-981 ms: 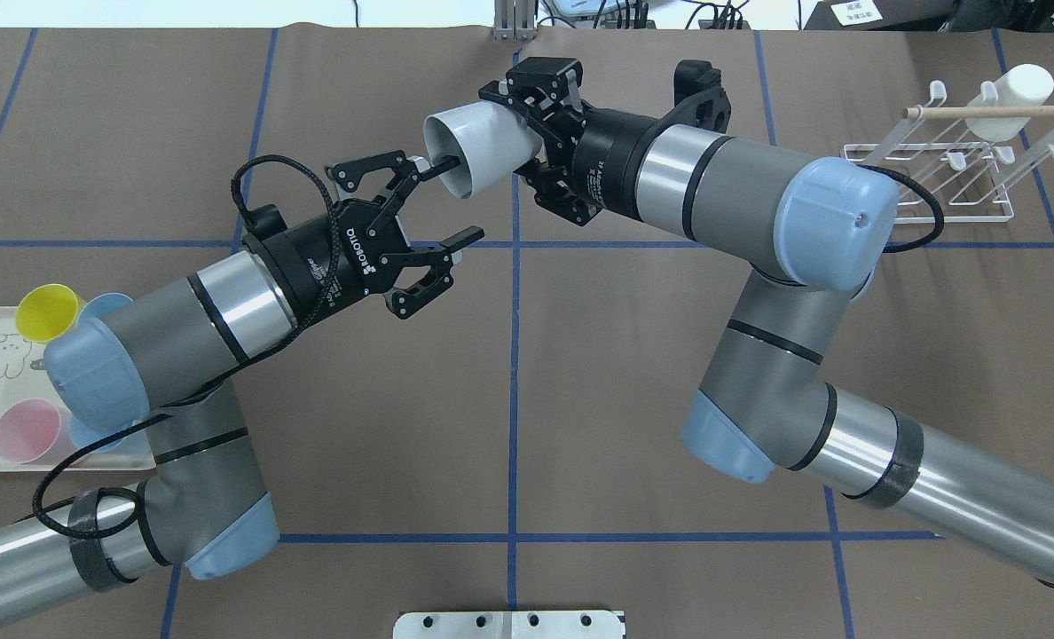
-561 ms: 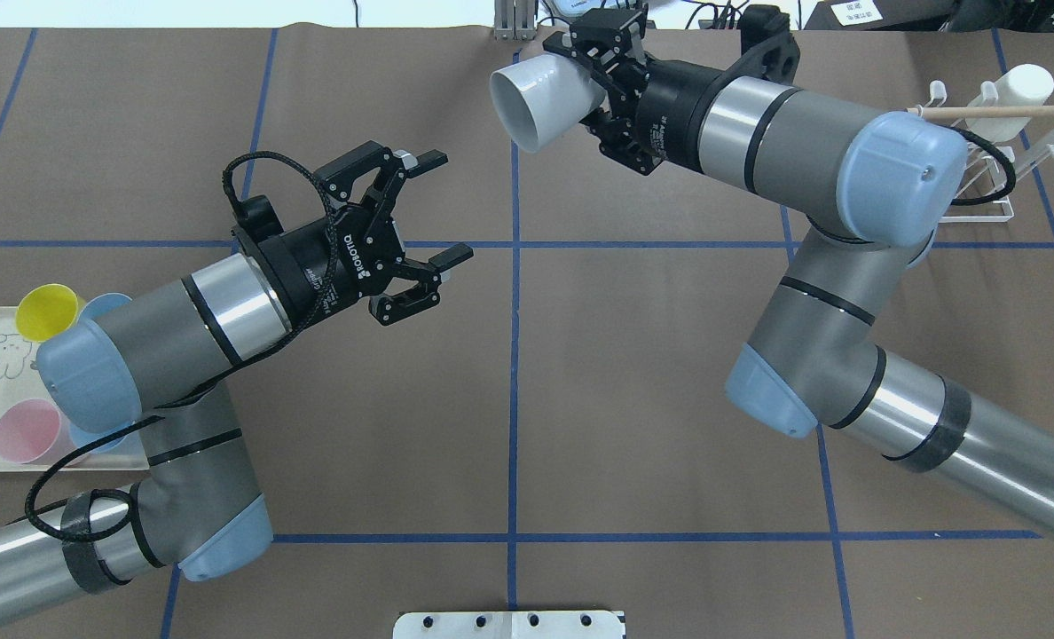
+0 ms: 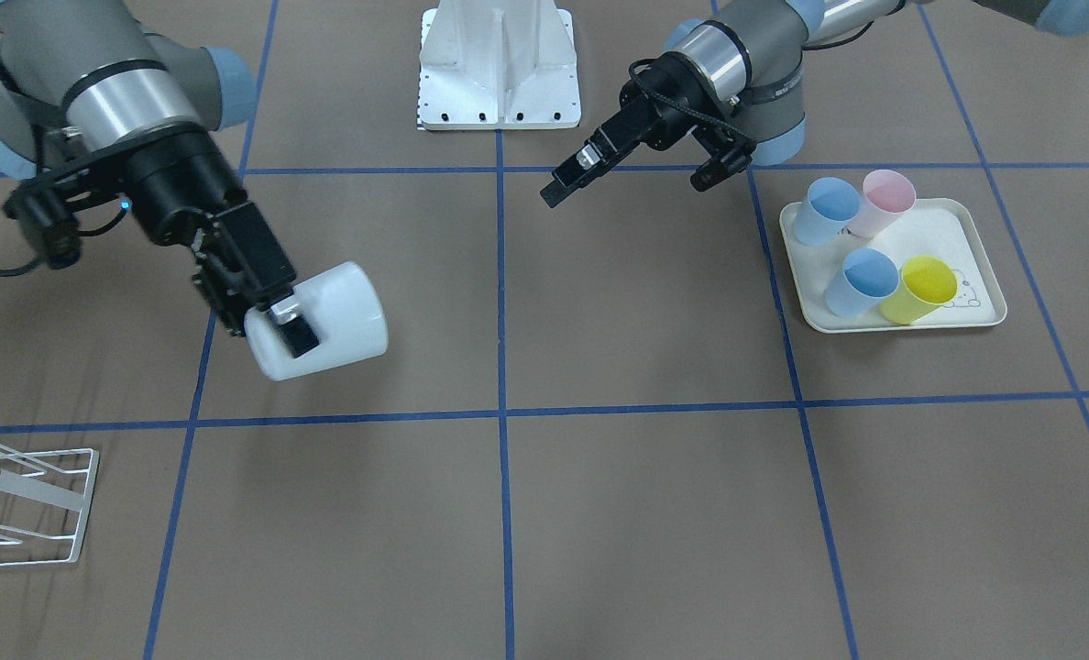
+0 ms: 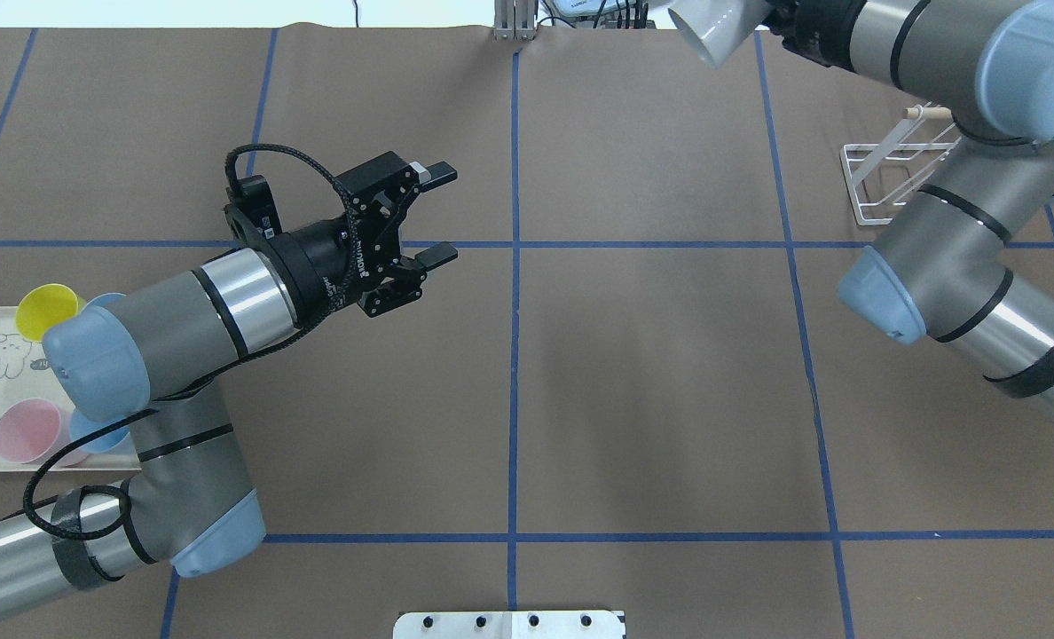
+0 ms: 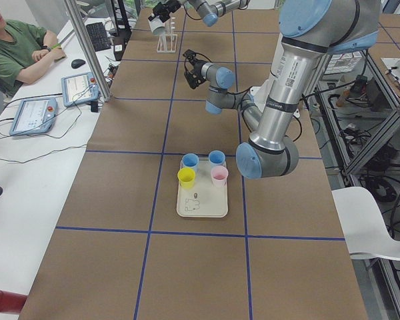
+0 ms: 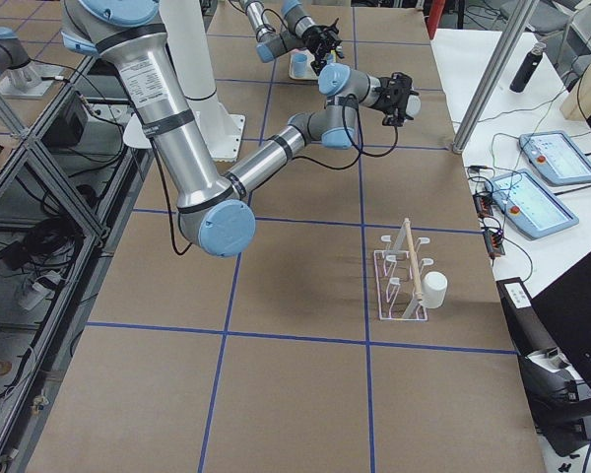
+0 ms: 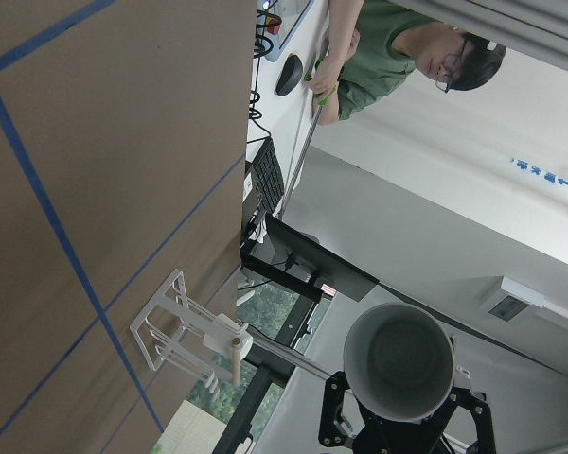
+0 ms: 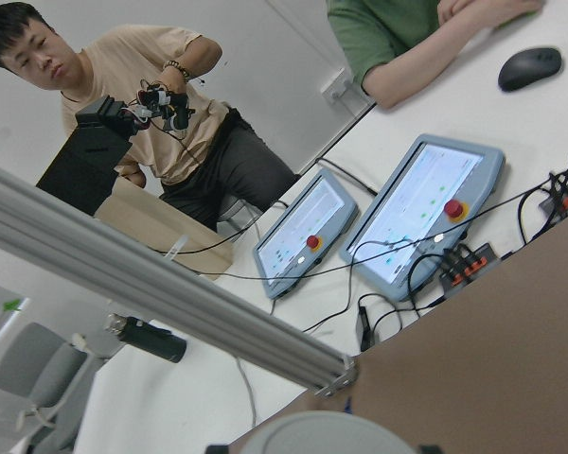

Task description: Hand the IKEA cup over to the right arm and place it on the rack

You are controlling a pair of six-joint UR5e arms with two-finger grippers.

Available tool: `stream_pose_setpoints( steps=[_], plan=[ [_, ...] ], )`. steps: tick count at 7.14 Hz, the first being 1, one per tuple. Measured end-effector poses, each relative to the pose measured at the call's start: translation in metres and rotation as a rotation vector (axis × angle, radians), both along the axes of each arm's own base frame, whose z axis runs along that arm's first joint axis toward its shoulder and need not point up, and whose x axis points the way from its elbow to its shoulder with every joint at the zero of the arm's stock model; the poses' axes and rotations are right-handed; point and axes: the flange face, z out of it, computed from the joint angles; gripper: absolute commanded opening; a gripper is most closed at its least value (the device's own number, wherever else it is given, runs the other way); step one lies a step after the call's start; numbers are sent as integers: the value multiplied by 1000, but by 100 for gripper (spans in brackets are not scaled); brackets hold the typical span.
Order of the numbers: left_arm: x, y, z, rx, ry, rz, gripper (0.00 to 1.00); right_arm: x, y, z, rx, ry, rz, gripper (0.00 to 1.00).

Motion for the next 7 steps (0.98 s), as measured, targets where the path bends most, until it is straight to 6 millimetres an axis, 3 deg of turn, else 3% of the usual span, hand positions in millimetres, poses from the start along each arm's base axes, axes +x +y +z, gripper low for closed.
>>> stream_pose_setpoints(
  steps=[1,3,5,7],
  plan=[
    [-1,-2,-7,24,-117,-27,100,18,-16,14,-17,153,49,0],
    [-9,-3,-24,60,-409,-58,100,32,-45,52,-86,465,161,0],
    [-24,-17,-23,82,-660,-75,100,36,-79,124,-154,753,227,0],
    [-60,-39,-21,91,-840,-35,100,59,-100,187,-144,880,249,0]
  ],
)
